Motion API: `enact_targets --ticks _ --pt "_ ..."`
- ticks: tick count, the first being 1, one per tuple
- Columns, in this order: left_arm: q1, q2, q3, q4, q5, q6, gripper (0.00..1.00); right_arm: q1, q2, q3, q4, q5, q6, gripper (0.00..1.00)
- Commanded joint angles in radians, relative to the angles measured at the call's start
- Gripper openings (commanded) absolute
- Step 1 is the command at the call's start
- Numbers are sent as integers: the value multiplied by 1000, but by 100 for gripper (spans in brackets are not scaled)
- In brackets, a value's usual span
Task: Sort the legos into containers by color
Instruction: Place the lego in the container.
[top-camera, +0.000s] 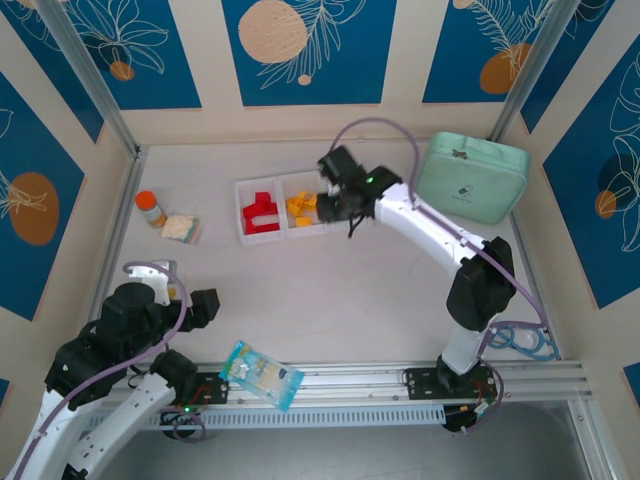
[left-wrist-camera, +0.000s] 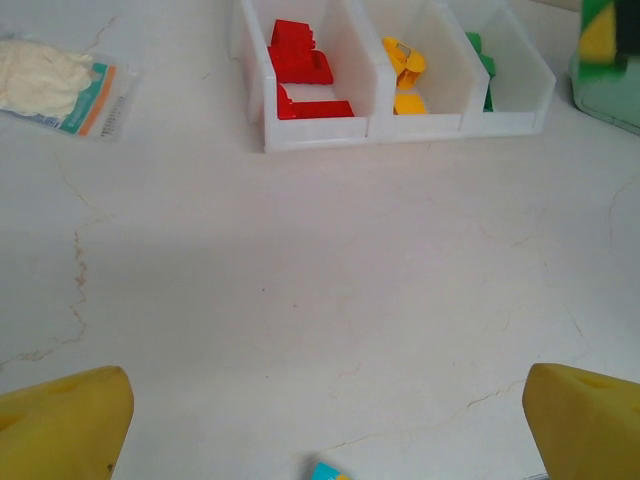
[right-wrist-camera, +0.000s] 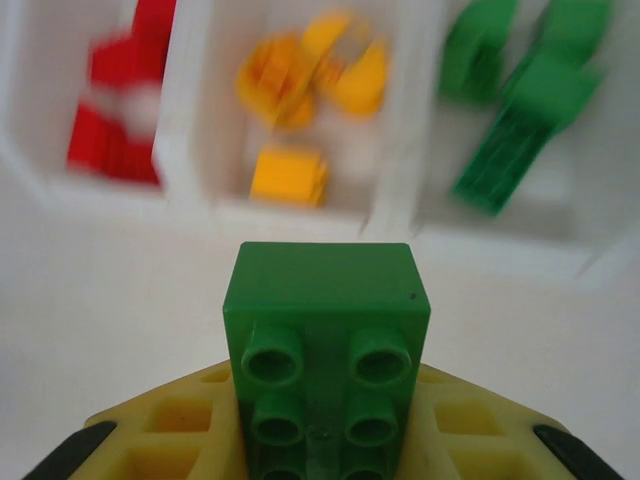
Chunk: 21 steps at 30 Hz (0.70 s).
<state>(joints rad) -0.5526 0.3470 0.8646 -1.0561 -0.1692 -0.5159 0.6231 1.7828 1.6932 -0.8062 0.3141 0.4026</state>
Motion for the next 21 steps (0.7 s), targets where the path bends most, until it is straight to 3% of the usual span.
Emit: enact_targets --ticks 1,7,15,18,21 --pt "-3 6 -8 7 -29 0 99 -79 89 73 50 -92 -32 0" --pt "-2 0 -7 10 -33 -1 99 -217 313 281 29 -230 -40 0" --pt "-1 -23 -12 19 -36 3 99 -260 460 381 0 -291 -42 2" --pt "-2 -28 -11 19 -38 2 99 -260 458 352 12 -291 -33 8" --pt "-1 -31 -12 21 -39 3 99 -259 427 295 47 -301 -12 22"
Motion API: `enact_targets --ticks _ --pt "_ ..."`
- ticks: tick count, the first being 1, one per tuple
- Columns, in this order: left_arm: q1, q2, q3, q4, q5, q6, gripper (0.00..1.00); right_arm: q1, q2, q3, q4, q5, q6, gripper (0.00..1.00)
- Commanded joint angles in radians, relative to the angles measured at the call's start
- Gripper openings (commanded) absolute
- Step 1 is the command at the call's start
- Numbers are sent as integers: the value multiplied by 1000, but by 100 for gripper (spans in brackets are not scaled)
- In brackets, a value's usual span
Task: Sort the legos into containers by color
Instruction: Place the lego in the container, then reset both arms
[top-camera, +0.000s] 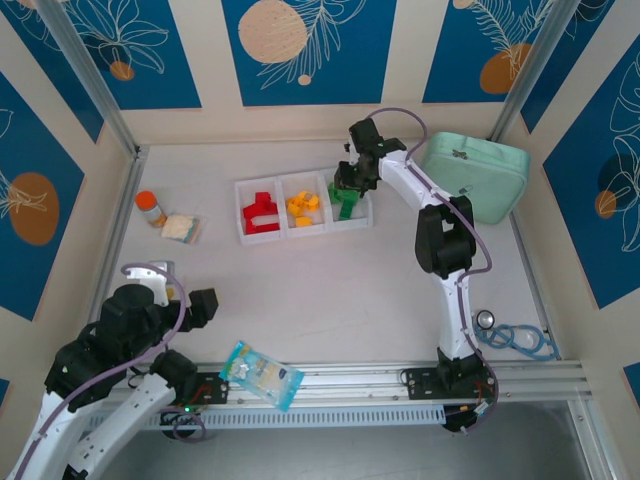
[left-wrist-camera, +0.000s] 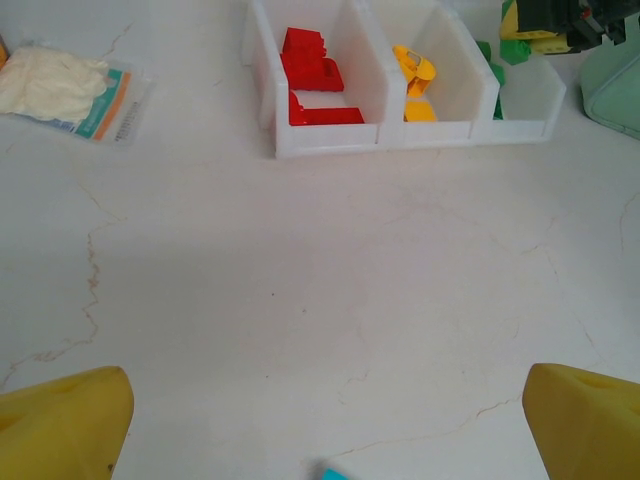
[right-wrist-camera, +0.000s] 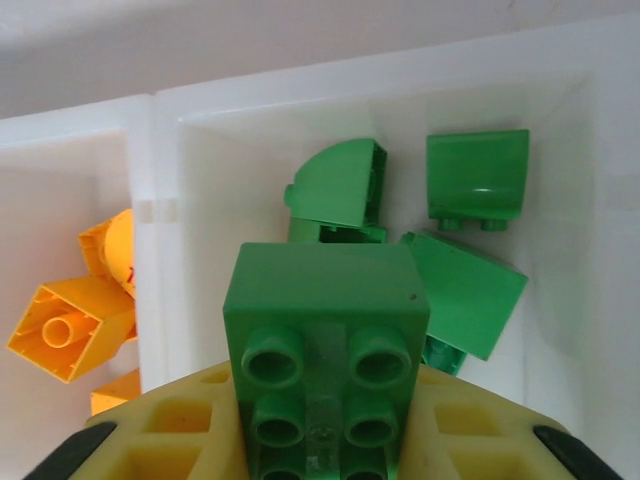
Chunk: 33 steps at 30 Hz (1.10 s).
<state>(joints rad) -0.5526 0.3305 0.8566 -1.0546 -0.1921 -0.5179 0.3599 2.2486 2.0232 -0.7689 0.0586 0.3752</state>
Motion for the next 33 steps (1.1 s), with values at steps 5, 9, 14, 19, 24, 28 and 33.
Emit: enact_targets --ticks 5,9,14,19,24,28,33 --pt "-2 -8 -5 19 -27 3 99 11 -134 -106 30 -32 33 55" --pt "-2 22 6 16 -57 -18 99 13 -237 -159 17 6 34 93" --pt "-2 42 -45 140 -70 -40 99 -1 -427 -311 50 9 -2 99" --pt "-1 124 -103 390 -49 21 99 -21 -646 -520 121 75 -38 99" --pt "-3 268 -119 570 -125 196 99 -46 -916 -871 354 247 -81 99" --pt "-1 303 -201 732 -318 271 99 -79 -1139 -1221 663 324 -184 99" --pt "7 241 -407 1016 -402 362 99 -170 -1280 -1583 1043 245 -314 99"
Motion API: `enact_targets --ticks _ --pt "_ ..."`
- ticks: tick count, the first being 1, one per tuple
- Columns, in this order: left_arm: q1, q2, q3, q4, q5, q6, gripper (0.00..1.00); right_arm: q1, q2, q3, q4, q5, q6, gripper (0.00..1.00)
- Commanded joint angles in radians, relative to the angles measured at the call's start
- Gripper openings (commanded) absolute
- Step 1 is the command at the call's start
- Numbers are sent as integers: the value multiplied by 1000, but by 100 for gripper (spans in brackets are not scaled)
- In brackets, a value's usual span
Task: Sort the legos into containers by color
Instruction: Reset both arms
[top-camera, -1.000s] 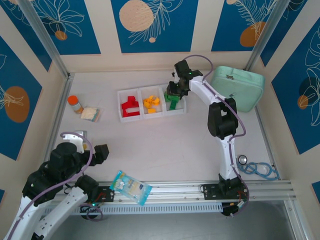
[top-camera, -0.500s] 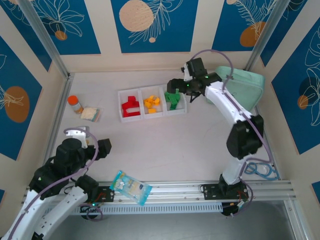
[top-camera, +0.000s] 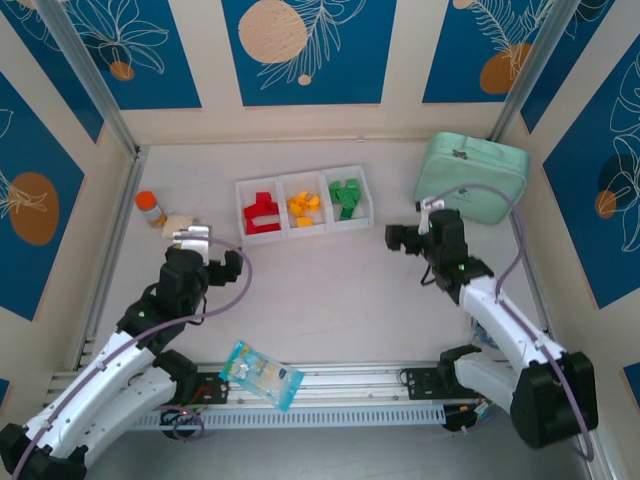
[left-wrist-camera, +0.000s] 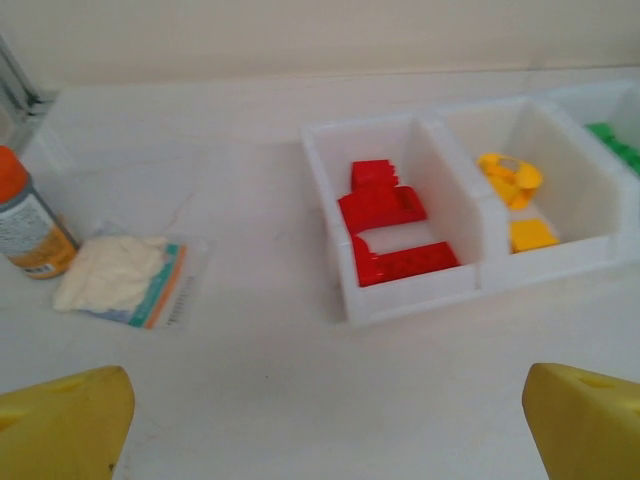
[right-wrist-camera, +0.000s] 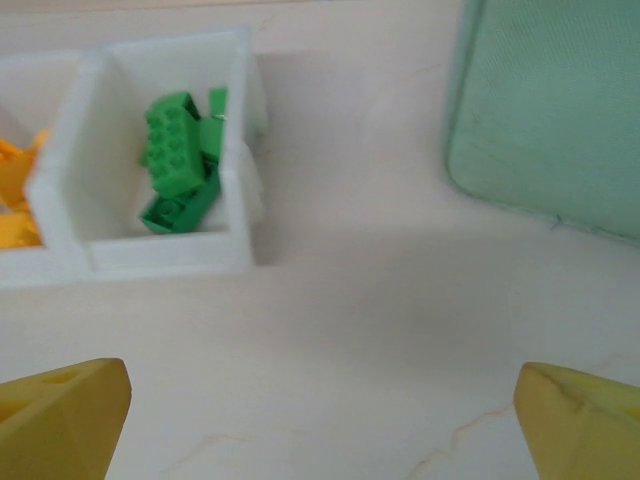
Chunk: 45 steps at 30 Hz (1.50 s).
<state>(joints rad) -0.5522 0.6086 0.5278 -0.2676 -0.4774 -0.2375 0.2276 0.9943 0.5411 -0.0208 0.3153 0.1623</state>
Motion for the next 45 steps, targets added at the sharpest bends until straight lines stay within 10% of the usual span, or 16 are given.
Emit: enact_targets --ticks 1,18,31,45 --pt "17 -47 -121 284 -128 93 99 -76 -15 -119 302 -20 -79 99" --pt "346 442 -208 769 83 194 99 -240 552 -158 926 -228 -35 99" --pt "460 994 -223 1416 429 320 99 -205 527 -134 847 -170 -70 99" --pt "464 958 -175 1253 261 255 99 -219 527 -127 834 -202 -63 99"
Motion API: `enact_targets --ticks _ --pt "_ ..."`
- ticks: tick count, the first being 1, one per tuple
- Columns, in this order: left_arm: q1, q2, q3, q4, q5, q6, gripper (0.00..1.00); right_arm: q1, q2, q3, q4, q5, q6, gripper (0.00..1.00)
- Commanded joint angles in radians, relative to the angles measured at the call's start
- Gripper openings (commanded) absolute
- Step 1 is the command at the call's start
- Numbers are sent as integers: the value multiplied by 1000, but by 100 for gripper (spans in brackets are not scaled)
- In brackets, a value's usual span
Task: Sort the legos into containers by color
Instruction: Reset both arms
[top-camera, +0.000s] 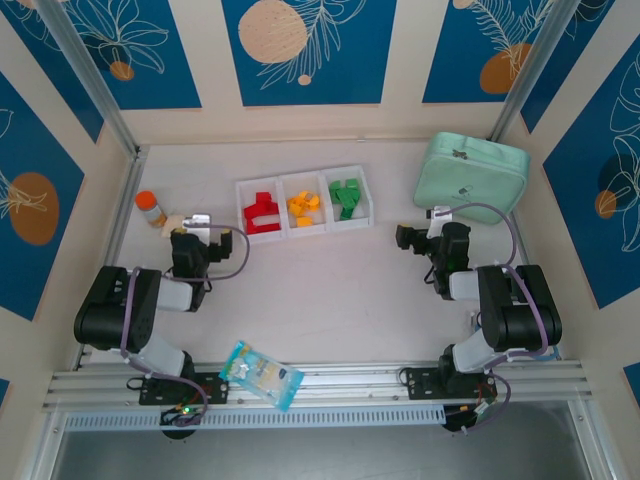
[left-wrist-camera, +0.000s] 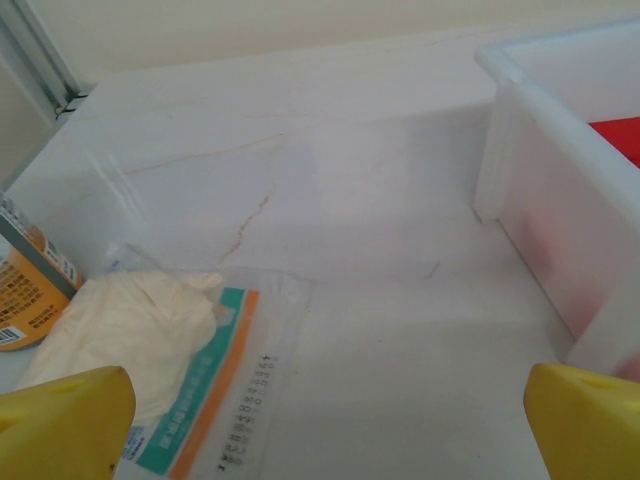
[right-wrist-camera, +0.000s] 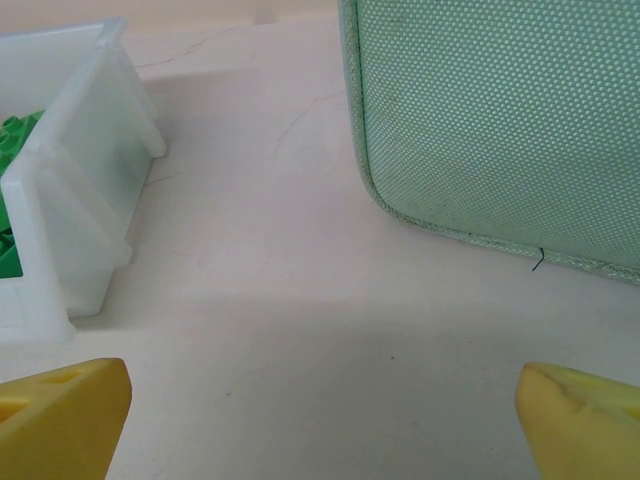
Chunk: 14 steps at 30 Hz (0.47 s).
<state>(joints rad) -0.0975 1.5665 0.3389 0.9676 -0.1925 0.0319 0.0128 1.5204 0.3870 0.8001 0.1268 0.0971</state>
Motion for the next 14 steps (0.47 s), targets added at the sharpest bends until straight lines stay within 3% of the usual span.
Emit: enact_targets --ticks 1,14 --pt "9 1 14 21 -25 -15 99 -4 1 27 12 -14 3 99" --pt "7 1 12 24 -25 -13 99 -1 2 29 10 -25 -5 99"
